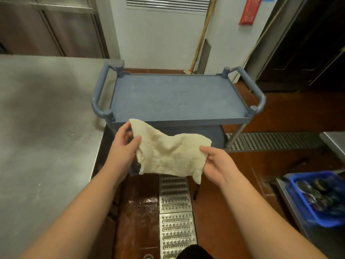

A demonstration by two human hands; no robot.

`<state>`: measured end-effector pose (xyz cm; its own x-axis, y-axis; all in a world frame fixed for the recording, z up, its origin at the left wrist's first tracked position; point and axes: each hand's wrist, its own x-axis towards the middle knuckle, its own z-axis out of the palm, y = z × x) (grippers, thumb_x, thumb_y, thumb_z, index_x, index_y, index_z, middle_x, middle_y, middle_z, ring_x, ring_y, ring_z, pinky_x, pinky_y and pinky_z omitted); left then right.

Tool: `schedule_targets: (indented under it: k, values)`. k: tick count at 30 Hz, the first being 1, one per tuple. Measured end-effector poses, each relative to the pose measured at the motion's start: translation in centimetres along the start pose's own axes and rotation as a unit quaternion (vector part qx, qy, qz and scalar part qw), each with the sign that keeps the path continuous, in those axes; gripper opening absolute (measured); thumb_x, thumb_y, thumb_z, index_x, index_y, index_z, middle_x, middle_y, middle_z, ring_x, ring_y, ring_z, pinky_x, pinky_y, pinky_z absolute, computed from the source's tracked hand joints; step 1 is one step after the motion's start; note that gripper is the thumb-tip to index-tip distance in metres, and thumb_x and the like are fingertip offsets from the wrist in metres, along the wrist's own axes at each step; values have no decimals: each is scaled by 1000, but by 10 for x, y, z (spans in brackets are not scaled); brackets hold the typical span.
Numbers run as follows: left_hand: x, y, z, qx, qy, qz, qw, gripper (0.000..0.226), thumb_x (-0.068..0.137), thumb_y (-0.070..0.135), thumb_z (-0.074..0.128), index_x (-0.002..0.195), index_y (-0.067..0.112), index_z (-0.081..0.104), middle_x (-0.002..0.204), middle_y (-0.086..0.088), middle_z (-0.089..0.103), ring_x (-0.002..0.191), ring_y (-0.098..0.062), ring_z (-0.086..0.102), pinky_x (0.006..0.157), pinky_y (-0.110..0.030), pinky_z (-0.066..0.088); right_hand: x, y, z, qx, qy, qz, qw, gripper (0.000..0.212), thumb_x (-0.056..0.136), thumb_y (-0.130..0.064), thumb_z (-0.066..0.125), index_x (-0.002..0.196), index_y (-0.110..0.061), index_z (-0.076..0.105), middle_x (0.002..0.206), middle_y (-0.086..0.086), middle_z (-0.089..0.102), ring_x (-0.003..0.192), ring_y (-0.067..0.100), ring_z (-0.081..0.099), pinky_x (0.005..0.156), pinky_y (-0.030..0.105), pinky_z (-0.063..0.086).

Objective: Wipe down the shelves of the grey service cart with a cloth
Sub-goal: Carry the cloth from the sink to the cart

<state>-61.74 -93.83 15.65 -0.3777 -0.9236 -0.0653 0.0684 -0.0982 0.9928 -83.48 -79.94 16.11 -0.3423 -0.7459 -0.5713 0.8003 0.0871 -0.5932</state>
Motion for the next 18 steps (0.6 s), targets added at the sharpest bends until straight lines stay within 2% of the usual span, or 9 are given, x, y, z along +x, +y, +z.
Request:
schedule_targets:
  k: [2,5,7,9,11,13,16,18]
  values:
    - [21,9,20,-1,-37,-3,999,53,92,11,59,137,34,46,126,-2,60,110,-20,64,78,-40,57,15,-11,6,16,-14,-1,1000,36,98,0,46,132,9,50,122,28,65,110,41,66,81,53,59]
    - [45,19,61,52,-99,33,993,58,91,13,61,139,41,42,130,10,55,105,-10,65,78,-33,59,46,-28,13,-18,-30,-45,998,37,99,-8,48,132,7,52,125,29,63,116,41,62,93,54,54]
    - [60,20,94,84,-122,56,987,58,92,16,60,140,42,39,131,15,52,101,-4,64,78,-29,58,68,-40,15,-60,-24,-94,993,28,102,-17,48,125,-5,60,123,24,66,115,38,63,99,56,50]
    - [79,15,126,98,-136,60,984,58,93,19,60,140,44,38,131,19,51,102,-4,63,82,-29,57,89,-56,15,-45,-34,-115,992,25,105,-22,44,123,-14,59,121,19,68,114,36,64,99,57,49]
    - [101,9,158,108,-152,50,981,60,92,19,61,139,47,38,130,22,52,107,-3,61,88,-28,55,110,-78,15,9,-75,-95,993,32,105,-29,41,132,-15,53,125,20,66,116,37,64,98,58,50]
    - [124,3,188,106,-167,30,980,59,92,13,60,135,48,41,131,19,55,111,-2,59,90,-24,52,130,-103,13,20,-108,-72,991,50,98,-40,45,141,-15,47,131,21,62,120,37,62,96,53,52]
    - [157,-4,225,50,-176,-18,983,40,92,-6,48,122,21,42,117,2,66,99,-10,62,80,-22,52,162,-138,8,21,-114,-61,991,70,89,-50,54,146,-11,41,136,21,59,125,34,59,94,45,54]
    - [177,-6,244,12,-186,-57,981,41,88,-19,37,117,10,39,111,1,69,94,-8,63,74,-21,51,182,-157,5,15,-106,-74,992,69,88,-44,61,145,-12,42,135,20,60,123,32,60,93,44,54]
